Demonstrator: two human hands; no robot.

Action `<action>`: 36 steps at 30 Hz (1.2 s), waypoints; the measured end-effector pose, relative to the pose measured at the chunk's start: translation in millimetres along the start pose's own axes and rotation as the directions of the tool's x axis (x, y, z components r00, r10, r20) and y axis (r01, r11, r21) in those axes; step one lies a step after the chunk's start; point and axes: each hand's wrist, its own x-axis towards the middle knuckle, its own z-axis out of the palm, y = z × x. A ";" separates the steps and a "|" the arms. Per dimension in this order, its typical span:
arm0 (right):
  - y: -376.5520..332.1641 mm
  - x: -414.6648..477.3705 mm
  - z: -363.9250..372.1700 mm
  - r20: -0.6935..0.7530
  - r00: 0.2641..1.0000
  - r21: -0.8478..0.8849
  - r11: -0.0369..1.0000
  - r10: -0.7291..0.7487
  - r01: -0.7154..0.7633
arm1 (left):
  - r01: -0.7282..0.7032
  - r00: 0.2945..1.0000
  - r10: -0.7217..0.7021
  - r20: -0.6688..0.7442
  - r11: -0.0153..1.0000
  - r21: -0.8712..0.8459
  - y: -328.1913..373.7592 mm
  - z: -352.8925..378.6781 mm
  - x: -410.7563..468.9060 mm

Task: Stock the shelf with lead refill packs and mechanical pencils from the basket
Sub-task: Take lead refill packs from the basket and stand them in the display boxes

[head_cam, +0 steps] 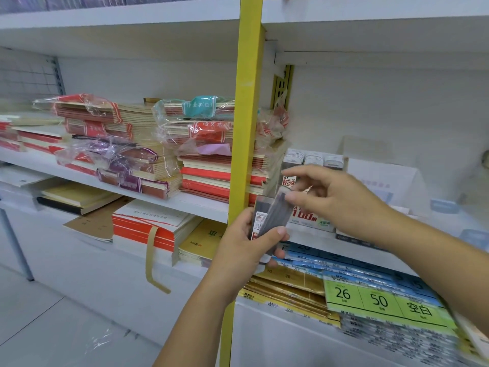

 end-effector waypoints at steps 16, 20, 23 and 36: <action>14.9 -31.2 2.9 -0.045 0.981 0.426 0.892 0.190 -0.154 | 0.058 0.998 -0.055 0.021 0.983 -0.173 1.7 -8.5 -7.3; 17.1 -40.3 5.5 -0.010 0.981 0.375 0.910 0.194 -0.176 | 0.047 0.997 -0.057 -0.047 0.982 -0.185 2.6 -9.4 -6.9; 15.6 -40.6 6.4 -0.008 0.985 0.158 0.973 0.170 -0.166 | 0.023 0.996 -0.032 -0.085 0.994 -0.102 0.5 -9.0 -4.9; -4.5 -10.3 -19.5 -0.108 0.994 0.124 0.992 0.002 0.011 | 0.054 0.996 -0.060 -0.064 0.993 -0.102 -1.4 -0.6 2.6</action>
